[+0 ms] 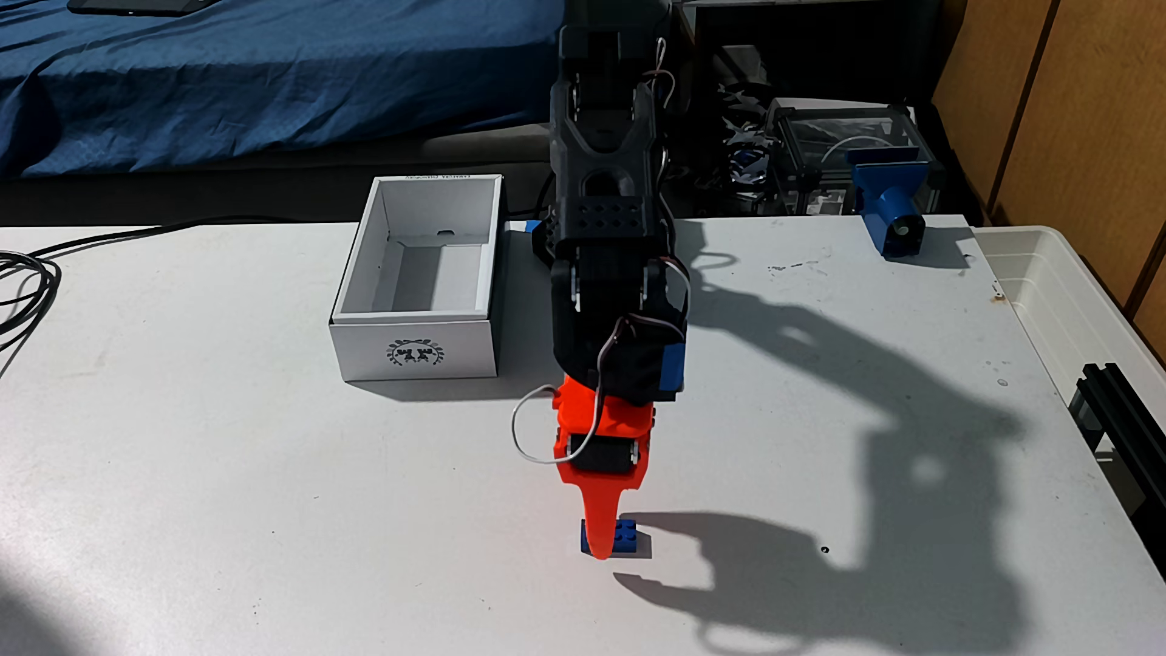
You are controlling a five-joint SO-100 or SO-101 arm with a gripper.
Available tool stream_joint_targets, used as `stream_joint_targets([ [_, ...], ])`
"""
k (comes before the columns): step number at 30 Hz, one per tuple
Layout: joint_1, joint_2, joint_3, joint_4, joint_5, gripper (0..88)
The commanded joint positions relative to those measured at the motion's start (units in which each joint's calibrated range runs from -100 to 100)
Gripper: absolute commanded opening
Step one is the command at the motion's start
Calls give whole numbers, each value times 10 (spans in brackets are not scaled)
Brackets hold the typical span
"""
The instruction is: Grab the blue brick and place in box
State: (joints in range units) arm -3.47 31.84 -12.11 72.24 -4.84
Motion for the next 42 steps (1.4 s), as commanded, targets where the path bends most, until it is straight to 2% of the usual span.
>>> stream_joint_targets([
  [1,-4,4,-32,4,-3,190],
  [16,-11,90,-155,59,-8,190],
  [35,-17,113,-164,77,-4,186],
  [42,-18,113,-160,79,-3,94],
])
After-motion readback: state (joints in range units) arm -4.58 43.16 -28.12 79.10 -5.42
